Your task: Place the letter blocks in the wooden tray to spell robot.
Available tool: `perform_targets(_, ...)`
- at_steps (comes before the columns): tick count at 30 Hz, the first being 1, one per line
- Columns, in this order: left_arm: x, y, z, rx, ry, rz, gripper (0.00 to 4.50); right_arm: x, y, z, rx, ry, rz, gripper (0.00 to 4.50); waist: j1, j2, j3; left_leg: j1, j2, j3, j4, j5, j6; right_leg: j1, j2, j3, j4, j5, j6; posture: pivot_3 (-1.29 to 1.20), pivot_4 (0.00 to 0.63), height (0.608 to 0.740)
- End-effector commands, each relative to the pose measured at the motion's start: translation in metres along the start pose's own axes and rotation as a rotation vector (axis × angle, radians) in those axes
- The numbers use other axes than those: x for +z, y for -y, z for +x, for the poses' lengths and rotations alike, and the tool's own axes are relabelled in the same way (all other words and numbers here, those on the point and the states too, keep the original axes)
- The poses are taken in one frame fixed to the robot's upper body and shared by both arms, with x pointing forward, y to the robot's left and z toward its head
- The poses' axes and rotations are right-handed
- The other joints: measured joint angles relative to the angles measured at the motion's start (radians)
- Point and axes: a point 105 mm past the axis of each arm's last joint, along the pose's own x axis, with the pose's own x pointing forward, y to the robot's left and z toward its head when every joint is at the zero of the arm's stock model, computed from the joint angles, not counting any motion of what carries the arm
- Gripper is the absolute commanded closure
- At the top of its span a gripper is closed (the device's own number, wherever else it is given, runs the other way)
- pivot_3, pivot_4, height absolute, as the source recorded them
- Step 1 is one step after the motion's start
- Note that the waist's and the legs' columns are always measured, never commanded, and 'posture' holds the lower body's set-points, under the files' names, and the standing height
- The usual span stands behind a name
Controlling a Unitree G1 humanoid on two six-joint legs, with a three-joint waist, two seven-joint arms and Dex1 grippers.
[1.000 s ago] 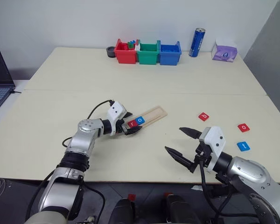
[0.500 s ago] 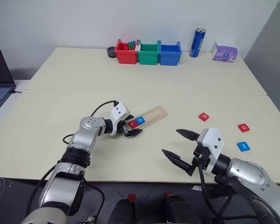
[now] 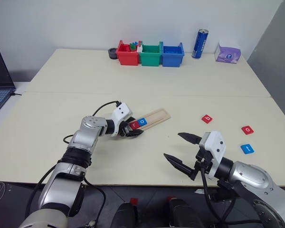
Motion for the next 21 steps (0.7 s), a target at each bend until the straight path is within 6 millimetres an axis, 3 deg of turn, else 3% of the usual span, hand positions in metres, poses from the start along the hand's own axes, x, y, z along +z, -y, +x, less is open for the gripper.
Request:
perform_targets(1, -0.020, 0.012, -0.001, -0.066, -0.070, -0.010, 1.12, 0.011, -0.006, -0.001, 0.028, 0.035, -0.039, 0.00, 0.000, 0.000, 0.000, 0.000, 0.000, 0.000, 0.000, 0.000, 0.000, 0.000, 0.000, 0.000, 0.000, 0.000, 0.000, 0.00, 0.150, 0.740)
perform_targets(8, -0.011, 0.052, -0.003, -0.285, -0.034, 0.273, 1.12, -0.009, -0.008, -0.023, 0.060, -0.098, -0.051, 0.00, 0.005, 0.000, 0.000, -0.001, 0.001, 0.000, -0.001, 0.000, 0.000, 0.000, -0.001, 0.000, -0.001, 0.000, 0.000, 0.00, 0.150, 0.740)
perform_targets(14, -0.005, 0.087, 0.002, -0.480, 0.012, 0.329, 1.12, -0.022, -0.007, -0.042, 0.050, -0.196, -0.089, 0.00, 0.006, -0.001, -0.001, -0.001, -0.001, 0.001, 0.000, 0.000, 0.000, 0.000, -0.002, 0.000, -0.001, -0.001, 0.001, 0.00, 0.150, 0.740)
perform_targets(21, 0.008, 0.094, 0.016, -0.523, 0.041, 0.320, 1.12, -0.025, -0.001, -0.055, -0.008, -0.241, -0.108, 0.00, 0.005, -0.001, -0.001, -0.001, -0.001, 0.000, 0.001, 0.000, 0.000, 0.000, -0.001, 0.000, -0.001, -0.001, 0.001, 0.00, 0.150, 0.740)
